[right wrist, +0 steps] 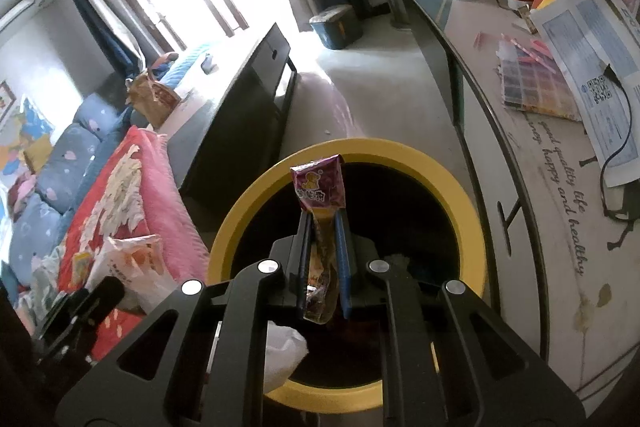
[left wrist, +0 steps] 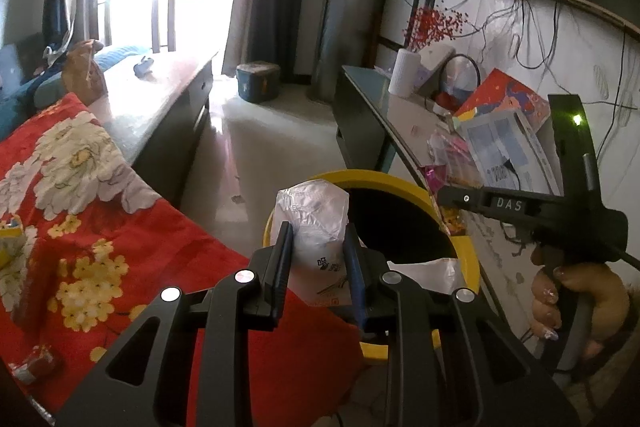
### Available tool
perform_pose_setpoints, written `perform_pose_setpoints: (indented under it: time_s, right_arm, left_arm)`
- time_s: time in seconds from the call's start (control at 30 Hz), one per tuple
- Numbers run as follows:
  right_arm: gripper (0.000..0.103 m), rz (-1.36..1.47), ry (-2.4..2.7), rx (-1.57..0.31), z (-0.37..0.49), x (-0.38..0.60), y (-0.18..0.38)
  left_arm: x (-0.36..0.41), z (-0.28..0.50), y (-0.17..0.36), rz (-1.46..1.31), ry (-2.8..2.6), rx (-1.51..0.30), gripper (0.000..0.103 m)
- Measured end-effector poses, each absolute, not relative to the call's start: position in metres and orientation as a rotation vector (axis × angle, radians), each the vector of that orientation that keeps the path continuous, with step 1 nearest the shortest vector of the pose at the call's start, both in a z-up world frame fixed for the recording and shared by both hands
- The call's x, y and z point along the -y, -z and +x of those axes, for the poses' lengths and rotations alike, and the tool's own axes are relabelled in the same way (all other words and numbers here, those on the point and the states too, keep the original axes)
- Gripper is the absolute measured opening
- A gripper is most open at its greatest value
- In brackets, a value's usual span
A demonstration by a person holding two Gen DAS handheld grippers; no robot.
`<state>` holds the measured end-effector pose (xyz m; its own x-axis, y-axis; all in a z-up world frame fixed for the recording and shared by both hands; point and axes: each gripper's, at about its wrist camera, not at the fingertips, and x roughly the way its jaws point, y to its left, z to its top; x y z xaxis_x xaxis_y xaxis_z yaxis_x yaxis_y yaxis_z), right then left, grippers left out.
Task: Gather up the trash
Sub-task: 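Carry the plastic bag and pink packet over the yellow-rimmed bin with both tools, then open both tools to drop the plastic bag and pink packet into the bin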
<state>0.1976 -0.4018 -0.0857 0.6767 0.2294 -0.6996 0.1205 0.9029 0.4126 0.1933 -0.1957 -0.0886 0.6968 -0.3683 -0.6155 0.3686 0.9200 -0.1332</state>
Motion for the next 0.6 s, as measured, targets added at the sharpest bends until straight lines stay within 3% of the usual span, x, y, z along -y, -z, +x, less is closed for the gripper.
perform_pose_setpoints:
  time_s: [0.3, 0.37, 0.43, 0.53, 0.6]
  right_arm:
    - [0.010, 0.475, -0.048, -0.840, 0.198, 0.407, 0.091]
    - [0.020, 0.484, -0.041, -0.843, 0.198, 0.409, 0.092]
    - [0.032, 0.485, -0.030, -0.842, 0.197, 0.410, 0.093]
    - [0.041, 0.488, -0.019, -0.834, 0.196, 0.412, 0.092]
    - [0.048, 0.490, -0.008, -0.826, 0.195, 0.413, 0.091]
  left_arm:
    - [0.210, 0.201, 0.102, 0.015, 0.433, -0.724, 0.027]
    - [0.211, 0.203, 0.103, 0.005, 0.446, -0.733, 0.029]
    - [0.211, 0.204, 0.103, -0.011, 0.452, -0.735, 0.039]
    - [0.208, 0.203, 0.100, -0.024, 0.448, -0.724, 0.058]
    - [0.204, 0.202, 0.097, -0.042, 0.438, -0.717, 0.081]
